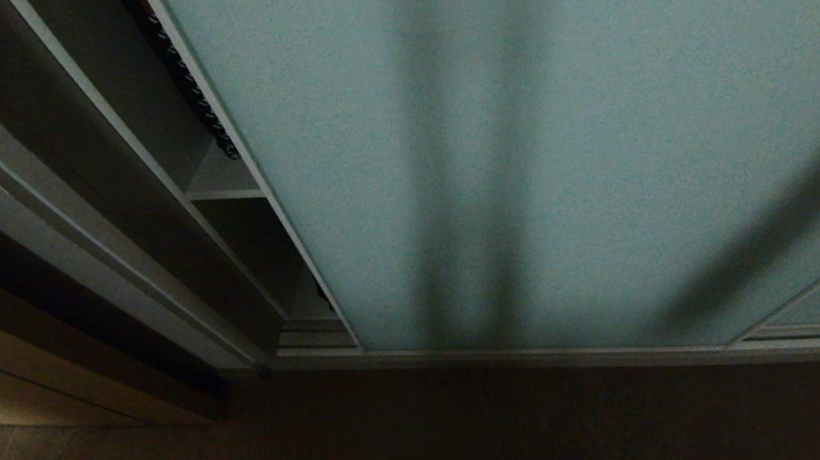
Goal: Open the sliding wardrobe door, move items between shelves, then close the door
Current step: Close the door
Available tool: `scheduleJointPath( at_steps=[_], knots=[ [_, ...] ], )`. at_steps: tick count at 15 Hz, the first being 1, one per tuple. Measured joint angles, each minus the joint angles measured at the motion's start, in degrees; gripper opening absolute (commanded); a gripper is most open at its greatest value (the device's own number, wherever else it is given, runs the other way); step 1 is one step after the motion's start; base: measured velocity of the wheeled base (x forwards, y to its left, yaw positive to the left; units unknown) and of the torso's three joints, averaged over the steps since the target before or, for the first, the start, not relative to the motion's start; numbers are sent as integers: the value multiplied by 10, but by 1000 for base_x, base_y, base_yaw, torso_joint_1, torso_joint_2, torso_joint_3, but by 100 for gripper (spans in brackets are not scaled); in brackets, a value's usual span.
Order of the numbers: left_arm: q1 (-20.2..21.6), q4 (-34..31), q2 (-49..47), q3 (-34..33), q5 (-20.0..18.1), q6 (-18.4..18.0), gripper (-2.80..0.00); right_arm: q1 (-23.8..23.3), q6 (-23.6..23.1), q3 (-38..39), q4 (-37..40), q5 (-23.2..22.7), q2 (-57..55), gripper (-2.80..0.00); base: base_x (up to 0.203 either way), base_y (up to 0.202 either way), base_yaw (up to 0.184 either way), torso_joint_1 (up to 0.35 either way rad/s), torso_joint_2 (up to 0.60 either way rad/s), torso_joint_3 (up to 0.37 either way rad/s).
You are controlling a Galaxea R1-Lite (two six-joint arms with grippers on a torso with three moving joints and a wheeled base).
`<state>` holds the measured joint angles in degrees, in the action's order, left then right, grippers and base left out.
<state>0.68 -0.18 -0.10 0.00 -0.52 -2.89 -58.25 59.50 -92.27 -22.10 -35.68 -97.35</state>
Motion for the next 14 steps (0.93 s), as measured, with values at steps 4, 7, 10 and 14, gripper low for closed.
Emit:
scheduleJointPath(
  at_steps=[4, 7, 10, 14],
  knots=[
    [0, 0, 0, 0, 0, 0, -280, -21, 2, -10, -12, -1, -14, -280, 0, 0, 0, 0, 0, 0],
    [0, 0, 0, 0, 0, 0, -280, -37, 7, -12, -41, 0, -20, -280, 0, 0, 0, 0, 0, 0],
    [0, 0, 0, 0, 0, 0, -280, -57, 7, -15, -62, -2, -20, -280, 0, 0, 0, 0, 0, 0],
    [0, 0, 0, 0, 0, 0, -280, -72, 9, -9, -70, -3, -12, -280, 0, 0, 0, 0, 0, 0]
  ],
)
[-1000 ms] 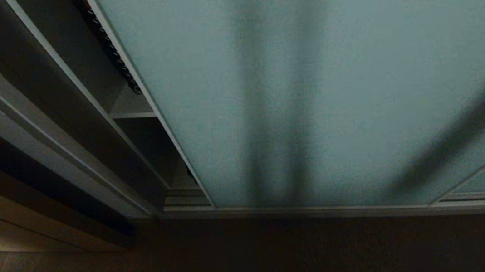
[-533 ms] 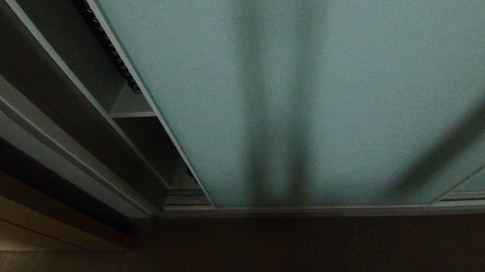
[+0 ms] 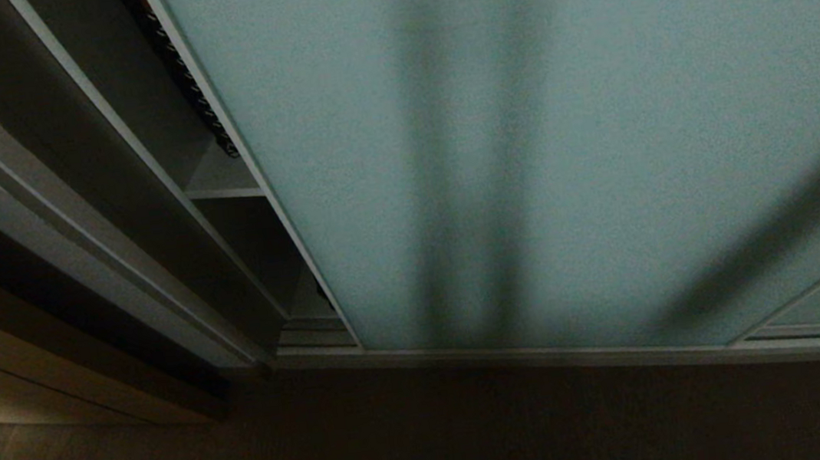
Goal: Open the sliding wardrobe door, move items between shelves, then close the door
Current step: Close the door
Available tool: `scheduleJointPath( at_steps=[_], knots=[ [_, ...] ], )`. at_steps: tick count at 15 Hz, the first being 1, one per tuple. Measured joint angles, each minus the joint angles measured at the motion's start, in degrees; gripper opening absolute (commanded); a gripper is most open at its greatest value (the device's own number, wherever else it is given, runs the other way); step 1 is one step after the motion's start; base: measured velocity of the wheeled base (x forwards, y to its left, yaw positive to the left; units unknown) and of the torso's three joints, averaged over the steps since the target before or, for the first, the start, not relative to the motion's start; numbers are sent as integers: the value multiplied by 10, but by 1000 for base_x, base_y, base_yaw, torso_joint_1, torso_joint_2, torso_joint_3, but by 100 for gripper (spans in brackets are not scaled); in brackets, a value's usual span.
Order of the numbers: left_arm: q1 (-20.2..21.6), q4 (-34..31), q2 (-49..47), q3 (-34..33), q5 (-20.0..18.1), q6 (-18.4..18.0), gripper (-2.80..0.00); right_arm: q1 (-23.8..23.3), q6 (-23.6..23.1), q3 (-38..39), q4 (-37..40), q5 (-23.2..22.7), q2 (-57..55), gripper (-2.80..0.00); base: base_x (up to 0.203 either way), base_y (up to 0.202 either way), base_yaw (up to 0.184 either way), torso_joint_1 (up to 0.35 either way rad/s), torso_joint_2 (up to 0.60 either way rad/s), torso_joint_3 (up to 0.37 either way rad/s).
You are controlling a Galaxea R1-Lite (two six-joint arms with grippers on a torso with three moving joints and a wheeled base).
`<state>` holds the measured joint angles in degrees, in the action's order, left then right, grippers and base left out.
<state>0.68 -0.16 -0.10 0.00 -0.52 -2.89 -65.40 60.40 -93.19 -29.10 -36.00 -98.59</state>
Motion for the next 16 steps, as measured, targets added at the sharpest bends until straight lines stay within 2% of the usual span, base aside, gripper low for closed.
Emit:
scheduleJointPath(
  at_steps=[5, 16],
  knots=[
    [0, 0, 0, 0, 0, 0, -280, 7, 11, 31, 0, -37, 26, -280, 0, 0, 0, 0, 0, 0],
    [0, 0, 0, 0, 0, 0, -280, 45, 24, 57, 3, -39, 56, -280, 0, 0, 0, 0, 0, 0]
  ],
)
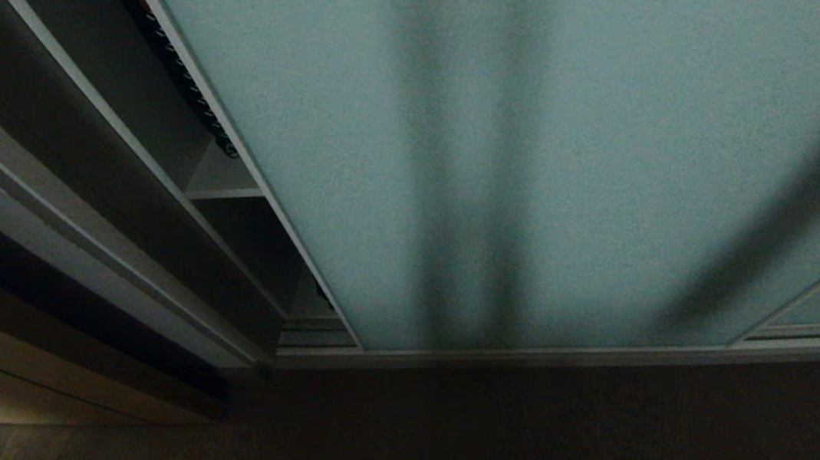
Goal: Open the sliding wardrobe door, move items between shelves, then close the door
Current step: Close the door
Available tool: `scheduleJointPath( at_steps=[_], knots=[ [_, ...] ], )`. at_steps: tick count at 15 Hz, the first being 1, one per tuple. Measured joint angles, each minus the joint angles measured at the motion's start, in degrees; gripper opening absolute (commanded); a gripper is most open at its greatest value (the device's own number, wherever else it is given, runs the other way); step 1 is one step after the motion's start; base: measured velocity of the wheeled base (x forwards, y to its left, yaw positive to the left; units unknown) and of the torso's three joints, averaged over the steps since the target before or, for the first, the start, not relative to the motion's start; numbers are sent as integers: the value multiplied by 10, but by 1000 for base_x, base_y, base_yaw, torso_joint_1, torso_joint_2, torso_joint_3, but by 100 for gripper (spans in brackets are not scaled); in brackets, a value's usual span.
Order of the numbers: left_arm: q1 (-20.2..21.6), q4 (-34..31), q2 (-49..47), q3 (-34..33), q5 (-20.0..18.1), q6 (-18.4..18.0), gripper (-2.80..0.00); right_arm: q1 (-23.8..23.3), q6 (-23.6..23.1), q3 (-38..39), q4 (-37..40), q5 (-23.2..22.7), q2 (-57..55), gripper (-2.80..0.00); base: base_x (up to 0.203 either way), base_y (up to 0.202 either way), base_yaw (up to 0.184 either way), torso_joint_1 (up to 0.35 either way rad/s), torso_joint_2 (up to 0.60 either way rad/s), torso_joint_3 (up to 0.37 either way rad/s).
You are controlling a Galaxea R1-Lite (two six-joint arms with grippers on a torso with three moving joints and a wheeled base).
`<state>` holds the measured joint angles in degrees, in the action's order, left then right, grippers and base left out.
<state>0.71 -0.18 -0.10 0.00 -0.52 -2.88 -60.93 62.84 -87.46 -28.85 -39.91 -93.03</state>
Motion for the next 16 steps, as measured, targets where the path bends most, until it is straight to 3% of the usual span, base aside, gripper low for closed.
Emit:
scheduleJointPath(
  at_steps=[16],
  knots=[
    [0, 0, 0, 0, 0, 0, -280, 44, -1, 54, -3, -9, 37, -280, 0, 0, 0, 0, 0, 0]
  ],
)
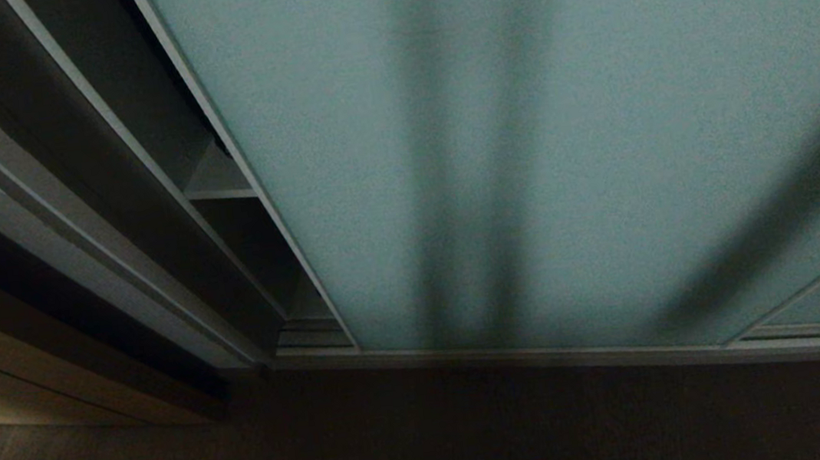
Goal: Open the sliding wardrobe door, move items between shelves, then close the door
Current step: Close the door
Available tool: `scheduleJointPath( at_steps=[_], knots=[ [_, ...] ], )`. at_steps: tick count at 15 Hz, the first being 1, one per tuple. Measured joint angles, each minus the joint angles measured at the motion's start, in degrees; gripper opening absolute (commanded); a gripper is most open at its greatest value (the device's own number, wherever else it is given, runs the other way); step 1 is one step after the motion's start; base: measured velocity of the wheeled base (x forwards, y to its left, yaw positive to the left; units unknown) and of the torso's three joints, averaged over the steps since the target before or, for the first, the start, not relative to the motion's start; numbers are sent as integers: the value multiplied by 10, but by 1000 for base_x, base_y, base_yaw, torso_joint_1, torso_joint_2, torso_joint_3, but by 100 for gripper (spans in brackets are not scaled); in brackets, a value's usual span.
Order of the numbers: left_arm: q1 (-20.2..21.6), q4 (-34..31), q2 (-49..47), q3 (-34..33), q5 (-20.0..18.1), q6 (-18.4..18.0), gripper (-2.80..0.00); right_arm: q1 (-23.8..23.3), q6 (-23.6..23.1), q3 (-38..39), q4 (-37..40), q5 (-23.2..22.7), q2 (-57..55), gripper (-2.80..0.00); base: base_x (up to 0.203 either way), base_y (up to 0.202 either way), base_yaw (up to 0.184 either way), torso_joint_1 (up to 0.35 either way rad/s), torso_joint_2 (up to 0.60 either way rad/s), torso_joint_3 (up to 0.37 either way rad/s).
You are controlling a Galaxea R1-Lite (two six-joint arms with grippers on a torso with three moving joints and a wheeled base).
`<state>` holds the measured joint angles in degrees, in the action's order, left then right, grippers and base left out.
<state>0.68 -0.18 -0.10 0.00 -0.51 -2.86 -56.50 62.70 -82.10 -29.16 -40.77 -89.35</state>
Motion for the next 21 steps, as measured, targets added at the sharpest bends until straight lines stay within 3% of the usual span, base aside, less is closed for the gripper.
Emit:
scheduleJointPath(
  at_steps=[21],
  knots=[
    [0, 0, 0, 0, 0, 0, -280, 61, -4, 62, -1, -4, 112, -280, 0, 0, 0, 0, 0, 0]
  ],
)
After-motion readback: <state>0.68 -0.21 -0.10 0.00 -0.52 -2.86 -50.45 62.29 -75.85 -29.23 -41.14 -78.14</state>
